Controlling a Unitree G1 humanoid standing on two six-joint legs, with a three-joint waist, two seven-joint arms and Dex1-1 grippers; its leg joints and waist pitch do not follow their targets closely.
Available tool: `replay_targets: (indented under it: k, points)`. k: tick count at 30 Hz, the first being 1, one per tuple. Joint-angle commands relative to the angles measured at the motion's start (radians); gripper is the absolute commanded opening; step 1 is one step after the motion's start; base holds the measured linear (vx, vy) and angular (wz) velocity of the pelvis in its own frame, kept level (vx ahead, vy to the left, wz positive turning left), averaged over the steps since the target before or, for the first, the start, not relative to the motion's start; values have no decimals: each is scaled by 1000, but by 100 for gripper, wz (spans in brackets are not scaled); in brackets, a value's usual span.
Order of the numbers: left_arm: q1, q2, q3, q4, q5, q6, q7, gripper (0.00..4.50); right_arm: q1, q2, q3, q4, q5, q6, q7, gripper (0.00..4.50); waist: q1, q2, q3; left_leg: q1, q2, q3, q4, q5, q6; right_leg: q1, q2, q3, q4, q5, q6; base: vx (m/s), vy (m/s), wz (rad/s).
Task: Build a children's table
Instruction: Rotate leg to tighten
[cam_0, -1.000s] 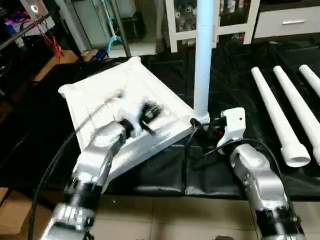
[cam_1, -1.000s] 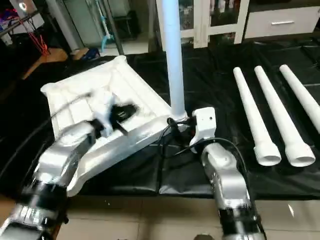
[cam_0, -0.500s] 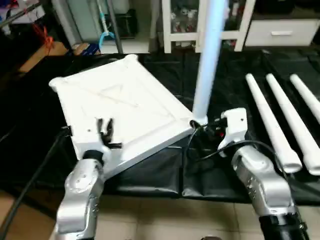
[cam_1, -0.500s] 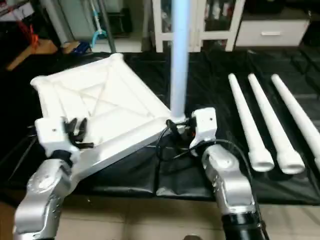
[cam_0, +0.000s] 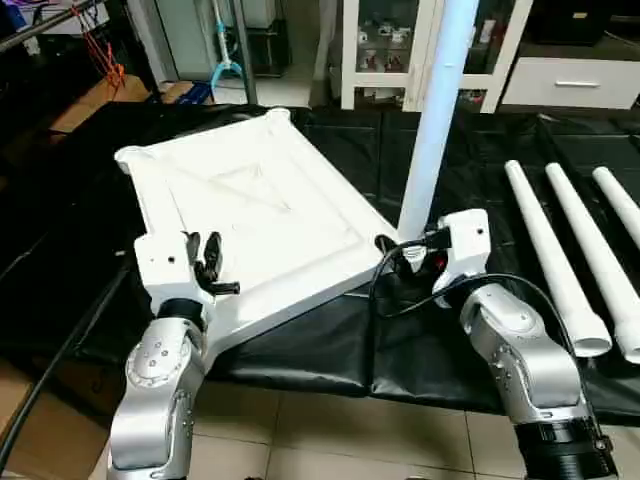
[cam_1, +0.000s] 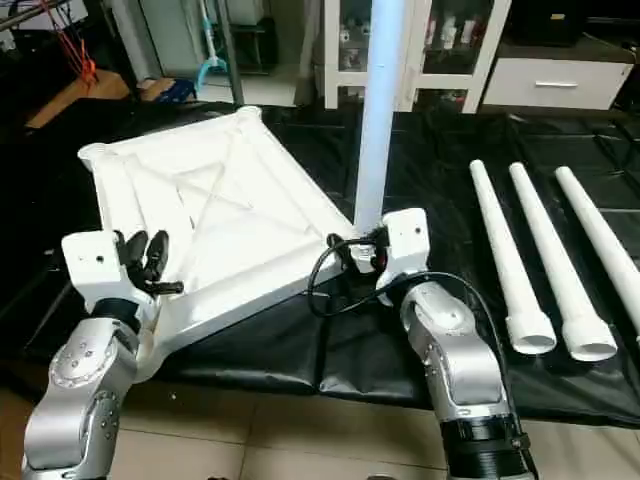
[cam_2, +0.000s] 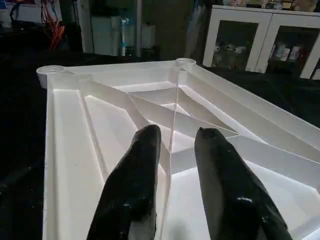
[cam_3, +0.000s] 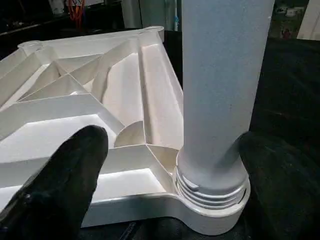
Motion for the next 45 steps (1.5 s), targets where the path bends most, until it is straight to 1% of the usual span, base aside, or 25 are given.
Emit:
replay_targets:
  k: [1, 8, 12, 14, 23, 29, 45]
  points:
    - [6, 1, 5, -18, 2, 8, 9, 133, -2, 1, 2, -20, 14, 11, 0, 448, 2, -15, -57, 31, 35, -20, -107, -402, -43, 17, 1, 8, -72, -336, -77, 0, 0, 0]
    - [6, 1, 5, -18, 2, 8, 9, 133, -2, 1, 2, -20, 14, 11, 0, 448, 2, -15, -58, 31, 35, -19, -106, -393, -41, 18, 2, 8, -71, -317, -84, 0, 0, 0]
    - [6, 1, 5, -18, 2, 8, 9, 133, -2, 1, 2, -20, 14, 11, 0, 448, 2, -15, -58, 30, 35, -18, -105, -388, -37, 18, 1, 8, -71, -319, -86, 0, 0, 0]
    - [6, 1, 5, -18, 2, 8, 9, 133, -2, 1, 2, -20, 14, 11, 0, 448, 2, -14, -58, 30, 36, -19, -106, -391, -39, 18, 2, 8, -71, -322, -87, 0, 0, 0]
    - [6, 1, 5, -18, 2, 8, 9, 133, -2, 1, 2, -20, 14, 11, 0, 448, 2, -15, -58, 30, 35, -18, -105, -392, -40, 18, 2, 8, -71, -319, -88, 0, 0, 0]
    - [6, 1, 5, -18, 2, 8, 9, 133, -2, 1, 2, -20, 14, 11, 0, 448, 2, -16, -59, 29, 35, -18, -104, -377, -35, 20, 2, 8, -70, -303, -93, 0, 0, 0]
    - [6, 1, 5, -18, 2, 8, 9, 133, -2, 1, 2, -20, 14, 11, 0, 448, 3, -15, -60, 31, 35, -18, -103, -367, -33, 22, 2, 8, -68, -289, -99, 0, 0, 0]
